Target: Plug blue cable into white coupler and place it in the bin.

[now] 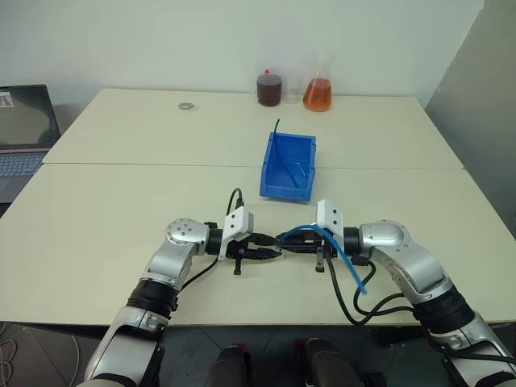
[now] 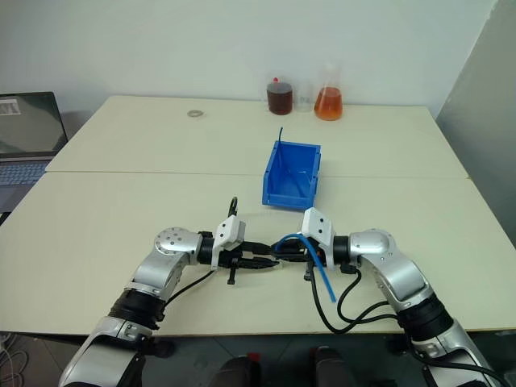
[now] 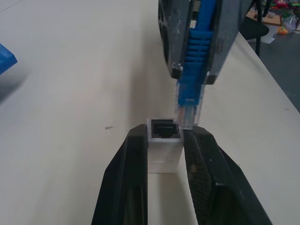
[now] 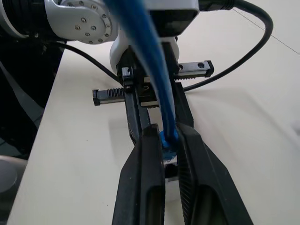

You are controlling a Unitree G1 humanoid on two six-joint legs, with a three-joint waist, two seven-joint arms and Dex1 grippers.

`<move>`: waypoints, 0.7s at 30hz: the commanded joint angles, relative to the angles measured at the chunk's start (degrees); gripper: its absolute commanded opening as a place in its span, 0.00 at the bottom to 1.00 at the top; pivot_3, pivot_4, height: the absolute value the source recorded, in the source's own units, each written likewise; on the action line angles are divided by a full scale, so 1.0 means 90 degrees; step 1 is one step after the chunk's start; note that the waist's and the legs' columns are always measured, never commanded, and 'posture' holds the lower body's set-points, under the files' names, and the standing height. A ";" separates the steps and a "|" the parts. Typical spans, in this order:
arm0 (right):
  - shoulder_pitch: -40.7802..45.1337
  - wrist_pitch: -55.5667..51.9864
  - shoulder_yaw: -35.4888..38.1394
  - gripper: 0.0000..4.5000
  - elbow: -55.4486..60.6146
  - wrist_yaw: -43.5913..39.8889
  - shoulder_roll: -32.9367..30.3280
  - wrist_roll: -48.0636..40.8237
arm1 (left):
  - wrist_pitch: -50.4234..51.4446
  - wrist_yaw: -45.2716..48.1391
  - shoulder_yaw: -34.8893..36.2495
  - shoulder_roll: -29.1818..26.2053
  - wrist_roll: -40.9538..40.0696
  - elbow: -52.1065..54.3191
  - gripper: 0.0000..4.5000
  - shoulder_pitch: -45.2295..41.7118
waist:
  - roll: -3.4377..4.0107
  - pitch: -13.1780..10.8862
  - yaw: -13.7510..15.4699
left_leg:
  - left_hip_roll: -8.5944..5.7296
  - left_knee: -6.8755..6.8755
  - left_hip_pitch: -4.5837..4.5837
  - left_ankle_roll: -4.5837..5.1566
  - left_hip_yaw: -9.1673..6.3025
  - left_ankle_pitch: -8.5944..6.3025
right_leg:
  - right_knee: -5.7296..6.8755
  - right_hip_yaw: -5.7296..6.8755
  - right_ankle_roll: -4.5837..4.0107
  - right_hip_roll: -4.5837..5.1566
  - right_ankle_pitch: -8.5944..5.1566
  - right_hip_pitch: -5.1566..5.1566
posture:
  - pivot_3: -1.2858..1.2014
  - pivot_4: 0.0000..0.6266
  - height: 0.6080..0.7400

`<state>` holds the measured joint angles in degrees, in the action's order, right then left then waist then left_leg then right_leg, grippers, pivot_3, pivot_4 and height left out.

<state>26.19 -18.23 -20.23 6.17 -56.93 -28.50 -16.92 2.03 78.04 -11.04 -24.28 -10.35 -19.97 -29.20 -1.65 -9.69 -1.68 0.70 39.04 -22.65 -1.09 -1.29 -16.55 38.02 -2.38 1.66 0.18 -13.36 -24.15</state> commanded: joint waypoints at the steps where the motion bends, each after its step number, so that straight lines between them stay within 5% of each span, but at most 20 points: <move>1: 0.0026 0.0372 -0.0114 0.02 -0.0267 -0.0139 0.0082 0.0280 | 0.0050 -0.0072 -0.0048 -0.0013 -0.0072 0.0276 0.17 -0.0001 | 0.0000 0.0000 0.0000 | 0.0000 0.0000 0.0002 0.0000 0.0001 0.0000 | -0.0001 0.0000 0.0000 -0.0001 0.0000 0.0002 | 0.52 0.24 1.00; 21: 0.0522 0.0269 -0.0018 0.02 -0.0973 -0.0682 0.0079 0.0450 | 0.0253 -0.0141 -0.0083 -0.0003 -0.0146 0.0477 0.17 0.0014 | 0.0001 0.0001 0.0000 | 0.0000 0.0000 0.0018 -0.0001 0.0002 0.0001 | 0.0005 -0.0003 -0.0001 -0.0001 0.0000 0.0012 | 0.52 0.24 1.00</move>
<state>30.53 -15.58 -20.44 -1.60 -62.64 -27.41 -14.48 4.50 76.81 -11.55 -24.45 -10.40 -18.34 -28.87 -1.64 -9.69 -1.68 0.70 39.03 -22.48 -1.09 -1.27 -16.54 38.06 -2.41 1.65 0.17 -13.36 -24.05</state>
